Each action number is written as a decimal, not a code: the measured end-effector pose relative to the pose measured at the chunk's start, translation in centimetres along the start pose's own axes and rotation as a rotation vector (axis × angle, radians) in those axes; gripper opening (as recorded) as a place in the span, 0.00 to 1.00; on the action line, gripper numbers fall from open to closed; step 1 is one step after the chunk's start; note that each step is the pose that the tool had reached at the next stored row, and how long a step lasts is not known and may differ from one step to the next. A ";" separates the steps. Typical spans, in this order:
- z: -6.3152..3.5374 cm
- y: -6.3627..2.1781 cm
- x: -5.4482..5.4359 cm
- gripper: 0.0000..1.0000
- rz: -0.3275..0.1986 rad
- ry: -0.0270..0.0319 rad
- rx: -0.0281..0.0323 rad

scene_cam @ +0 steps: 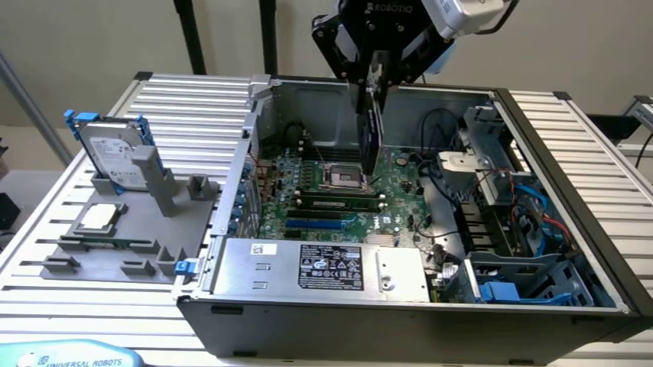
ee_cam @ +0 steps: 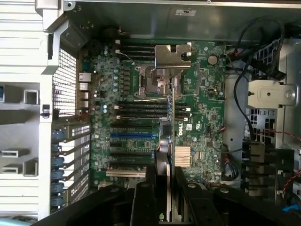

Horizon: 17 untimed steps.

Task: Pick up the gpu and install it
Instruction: 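Pick up the gpu and move the gpu toward the slot, then insert the gpu into the slot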

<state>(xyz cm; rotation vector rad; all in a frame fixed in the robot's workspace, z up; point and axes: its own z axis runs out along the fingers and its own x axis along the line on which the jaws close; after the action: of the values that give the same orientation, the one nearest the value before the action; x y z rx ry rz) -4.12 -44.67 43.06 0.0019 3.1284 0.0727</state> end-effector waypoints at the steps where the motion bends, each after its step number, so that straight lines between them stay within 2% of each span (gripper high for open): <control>1: 0.19 -0.01 -0.1 0.27 0.000 0.0000 0.0000; 5: 0.89 -0.04 -0.6 0.27 0.000 0.0000 0.0000; 17: 0.91 -0.04 -0.6 0.27 0.000 -0.0001 -0.0001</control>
<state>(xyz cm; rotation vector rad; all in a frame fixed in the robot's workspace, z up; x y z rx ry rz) -3.46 -44.67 42.15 0.0019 3.1284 0.0728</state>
